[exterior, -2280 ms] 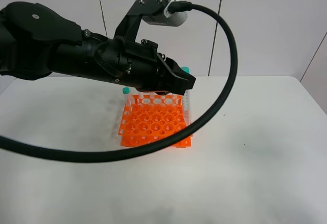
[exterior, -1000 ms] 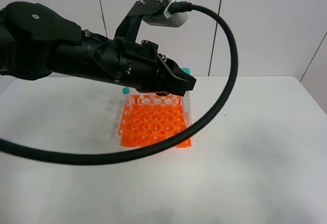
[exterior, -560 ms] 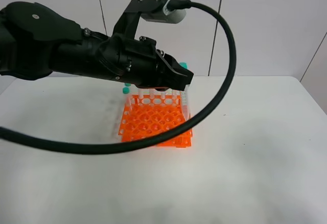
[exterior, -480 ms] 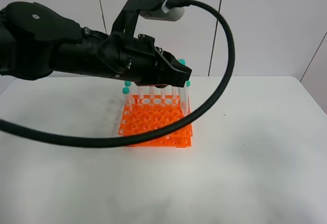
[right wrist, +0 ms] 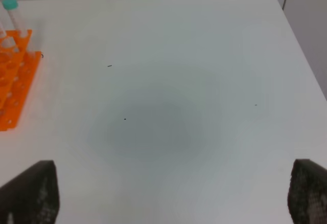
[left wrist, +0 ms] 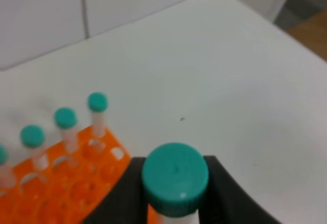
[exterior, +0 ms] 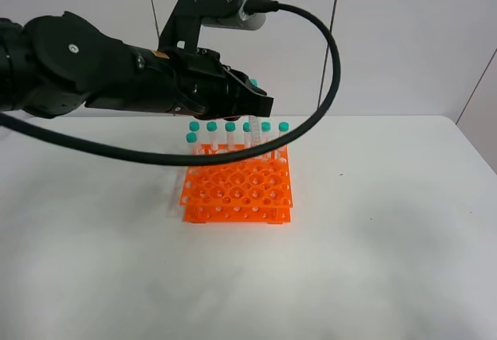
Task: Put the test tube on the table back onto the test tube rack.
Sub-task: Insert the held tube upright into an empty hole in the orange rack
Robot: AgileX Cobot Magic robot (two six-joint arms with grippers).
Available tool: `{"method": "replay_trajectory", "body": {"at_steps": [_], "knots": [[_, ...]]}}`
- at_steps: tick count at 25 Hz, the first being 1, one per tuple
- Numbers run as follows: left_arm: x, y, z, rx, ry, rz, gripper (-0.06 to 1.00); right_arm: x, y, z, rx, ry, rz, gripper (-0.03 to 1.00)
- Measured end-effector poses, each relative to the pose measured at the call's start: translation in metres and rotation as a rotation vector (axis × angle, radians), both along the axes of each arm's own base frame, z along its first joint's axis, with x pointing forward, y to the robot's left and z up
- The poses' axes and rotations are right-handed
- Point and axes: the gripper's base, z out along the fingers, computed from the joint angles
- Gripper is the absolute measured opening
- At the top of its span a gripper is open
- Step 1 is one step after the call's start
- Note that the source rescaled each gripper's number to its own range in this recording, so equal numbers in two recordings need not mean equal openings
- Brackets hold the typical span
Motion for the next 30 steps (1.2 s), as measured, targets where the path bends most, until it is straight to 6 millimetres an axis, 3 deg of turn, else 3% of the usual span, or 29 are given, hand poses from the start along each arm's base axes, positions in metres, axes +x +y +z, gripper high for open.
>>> {"method": "replay_trajectory", "body": {"at_steps": [8, 16, 30], "knots": [[0.037, 0.021, -0.028, 0.013, -0.006, 0.145, 0.00, 0.000, 0.000, 0.000, 0.000, 0.000, 0.000, 1.00], [0.060, 0.021, -0.063, 0.060, -0.054, 0.172, 0.00, 0.000, 0.000, 0.000, 0.000, 0.000, 0.000, 1.00], [0.083, 0.047, -0.081, 0.069, -0.068, 0.255, 0.00, 0.000, 0.000, 0.000, 0.000, 0.000, 0.000, 1.00]]}}
